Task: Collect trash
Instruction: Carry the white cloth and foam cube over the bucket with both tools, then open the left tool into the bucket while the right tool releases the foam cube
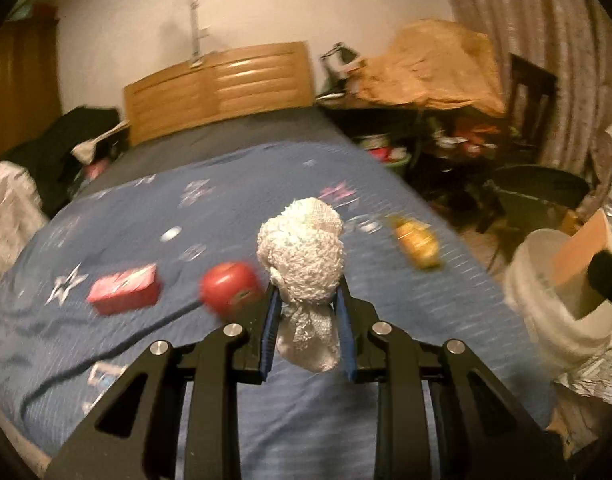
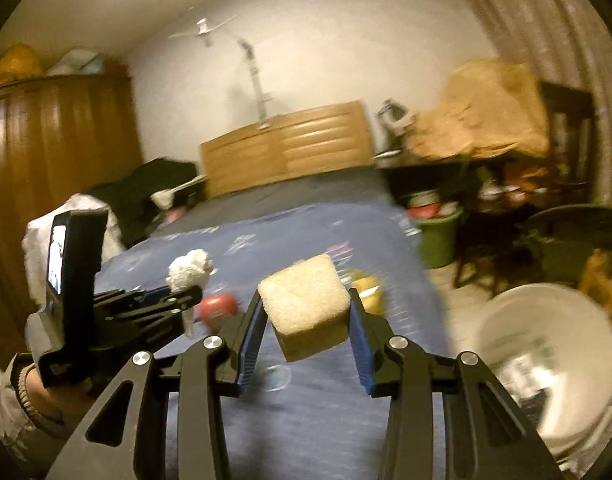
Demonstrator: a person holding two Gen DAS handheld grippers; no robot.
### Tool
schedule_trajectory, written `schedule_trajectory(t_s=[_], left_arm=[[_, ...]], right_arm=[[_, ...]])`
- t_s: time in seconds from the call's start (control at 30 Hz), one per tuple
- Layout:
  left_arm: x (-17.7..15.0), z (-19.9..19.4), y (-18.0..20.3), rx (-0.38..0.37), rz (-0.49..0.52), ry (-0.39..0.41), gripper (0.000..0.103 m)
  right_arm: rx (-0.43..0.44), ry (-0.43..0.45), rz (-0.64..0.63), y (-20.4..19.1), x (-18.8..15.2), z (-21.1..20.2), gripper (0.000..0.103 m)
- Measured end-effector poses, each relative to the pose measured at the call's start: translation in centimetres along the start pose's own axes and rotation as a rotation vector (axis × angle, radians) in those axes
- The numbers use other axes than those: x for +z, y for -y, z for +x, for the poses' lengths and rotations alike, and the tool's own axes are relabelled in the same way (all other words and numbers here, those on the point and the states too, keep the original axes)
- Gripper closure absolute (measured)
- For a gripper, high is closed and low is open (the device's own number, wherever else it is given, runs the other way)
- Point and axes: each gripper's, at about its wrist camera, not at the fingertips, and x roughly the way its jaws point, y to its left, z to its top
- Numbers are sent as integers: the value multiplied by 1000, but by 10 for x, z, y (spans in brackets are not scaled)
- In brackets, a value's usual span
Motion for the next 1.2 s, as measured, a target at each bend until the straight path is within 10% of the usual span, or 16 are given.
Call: schedule_trajectory(t_s=[0.7, 1.2], left_arm=[[49, 53, 245, -353, 306, 18, 78], [29, 83, 288, -393, 391, -63, 78]], right_arm=[[-387, 0, 96, 242, 17, -79, 61], [-382, -73, 136, 266, -10, -47, 61]])
